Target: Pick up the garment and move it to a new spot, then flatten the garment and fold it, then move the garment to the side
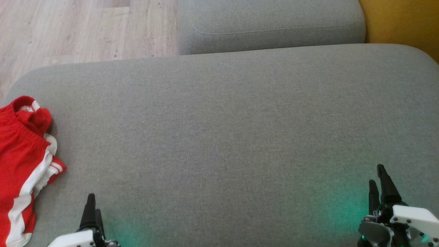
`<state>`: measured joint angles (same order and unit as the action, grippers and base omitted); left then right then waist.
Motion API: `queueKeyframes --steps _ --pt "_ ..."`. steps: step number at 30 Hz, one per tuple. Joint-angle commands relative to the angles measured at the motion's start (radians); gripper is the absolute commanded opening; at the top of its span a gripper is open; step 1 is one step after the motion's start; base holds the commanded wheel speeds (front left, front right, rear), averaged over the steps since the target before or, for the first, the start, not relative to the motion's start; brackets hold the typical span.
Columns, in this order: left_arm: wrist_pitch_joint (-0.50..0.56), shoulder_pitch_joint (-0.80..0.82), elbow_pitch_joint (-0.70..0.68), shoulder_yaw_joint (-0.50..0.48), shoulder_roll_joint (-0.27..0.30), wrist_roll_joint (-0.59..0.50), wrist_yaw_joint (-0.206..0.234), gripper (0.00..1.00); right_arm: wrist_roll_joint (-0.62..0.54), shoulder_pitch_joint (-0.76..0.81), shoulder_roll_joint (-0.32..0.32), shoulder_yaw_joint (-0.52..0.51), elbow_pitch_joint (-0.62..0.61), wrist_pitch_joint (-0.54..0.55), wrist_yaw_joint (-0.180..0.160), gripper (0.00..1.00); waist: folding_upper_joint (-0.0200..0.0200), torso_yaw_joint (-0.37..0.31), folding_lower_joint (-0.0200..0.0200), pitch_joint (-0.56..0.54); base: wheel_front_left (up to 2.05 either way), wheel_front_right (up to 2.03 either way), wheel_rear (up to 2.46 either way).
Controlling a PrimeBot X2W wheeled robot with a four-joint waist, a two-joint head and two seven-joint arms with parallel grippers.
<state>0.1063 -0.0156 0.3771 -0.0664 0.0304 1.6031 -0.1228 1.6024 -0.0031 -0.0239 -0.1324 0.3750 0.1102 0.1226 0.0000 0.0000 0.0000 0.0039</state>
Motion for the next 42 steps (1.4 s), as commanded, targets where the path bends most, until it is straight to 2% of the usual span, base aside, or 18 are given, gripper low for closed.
queueKeyframes --steps 1,8,17,42 --pt "-0.010 0.047 -0.034 -0.004 0.009 -0.008 0.000 1.00 -0.008 -0.047 -0.009 0.007 -0.035 -0.007 0.000 1.00 0.0000 0.000 0.0000 0.001 0.00 0.00 0.00" --pt "-0.033 0.058 -0.032 0.006 0.024 -0.049 -0.001 1.00 -0.049 -0.066 -0.027 0.036 -0.030 -0.035 0.001 1.00 0.0000 0.000 0.0000 0.004 0.00 0.00 0.00" --pt "-0.056 0.077 -0.029 0.015 0.039 -0.157 -0.001 1.00 -0.153 -0.098 -0.039 0.053 -0.019 -0.059 0.001 1.00 0.0000 -0.001 0.0000 0.010 0.00 0.00 0.00" --pt "-0.130 0.116 -0.009 0.004 0.044 -0.526 -0.003 1.00 -0.468 -0.179 -0.046 0.122 0.049 -0.133 0.003 1.00 0.0000 -0.008 0.0000 0.024 0.00 0.00 0.00"
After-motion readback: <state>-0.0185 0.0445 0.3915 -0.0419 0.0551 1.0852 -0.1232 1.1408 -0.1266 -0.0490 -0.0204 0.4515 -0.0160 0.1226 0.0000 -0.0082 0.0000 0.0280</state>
